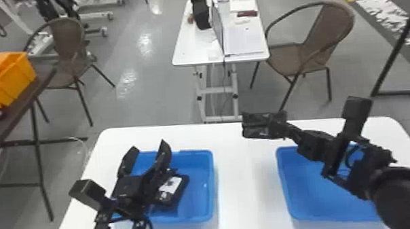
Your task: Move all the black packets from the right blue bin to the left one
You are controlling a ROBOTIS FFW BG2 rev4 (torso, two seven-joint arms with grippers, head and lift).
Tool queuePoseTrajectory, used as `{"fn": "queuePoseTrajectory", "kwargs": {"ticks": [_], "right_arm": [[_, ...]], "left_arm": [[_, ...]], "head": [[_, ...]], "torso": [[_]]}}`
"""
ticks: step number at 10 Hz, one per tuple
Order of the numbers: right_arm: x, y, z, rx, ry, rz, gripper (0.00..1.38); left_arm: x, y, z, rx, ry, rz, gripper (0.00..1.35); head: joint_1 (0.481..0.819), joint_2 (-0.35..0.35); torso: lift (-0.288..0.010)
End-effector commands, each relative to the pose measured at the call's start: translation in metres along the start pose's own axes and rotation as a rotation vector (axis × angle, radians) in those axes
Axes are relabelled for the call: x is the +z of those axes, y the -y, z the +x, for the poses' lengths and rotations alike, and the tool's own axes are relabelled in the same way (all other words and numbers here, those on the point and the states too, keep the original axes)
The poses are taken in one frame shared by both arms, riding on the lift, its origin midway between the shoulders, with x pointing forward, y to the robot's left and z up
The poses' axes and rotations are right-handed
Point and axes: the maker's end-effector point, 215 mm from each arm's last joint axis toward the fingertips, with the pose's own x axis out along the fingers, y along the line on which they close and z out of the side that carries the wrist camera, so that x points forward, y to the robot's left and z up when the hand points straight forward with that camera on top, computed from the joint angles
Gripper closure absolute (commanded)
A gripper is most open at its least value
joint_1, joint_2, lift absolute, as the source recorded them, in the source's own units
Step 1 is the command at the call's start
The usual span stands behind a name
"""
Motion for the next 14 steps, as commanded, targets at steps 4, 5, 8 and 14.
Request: {"fn": "queuePoseTrajectory", "kwargs": {"ticks": [4,5,8,14], "right_arm": [[-0.003,-0.073,0.040,0.199,-0.044,0.032,1.28],[-0.004,-0.083,0.044,0.227,-0.054,0.032,1.28],[-0.034,-0.135,0.059,0.372,-0.116,0.158,1.28],[-0.050,-0.158,0.064,0.439,-0.168,0.146,1.28]], "left_arm": [[-0.002,0.068,0.032,-0.104,0.025,-0.209,0.14],[-0.004,0.075,0.036,-0.122,0.011,-0.215,0.14],[-0.005,0.083,0.041,-0.137,0.003,-0.238,0.14],[-0.007,0.095,0.045,-0.168,-0.014,-0.266,0.16]], "head": [[0.695,0.143],[0.695,0.140],[0.695,0.162],[0.695,0.203]], "torso": [[0.000],[0.000],[0.000],[0.000]]}}
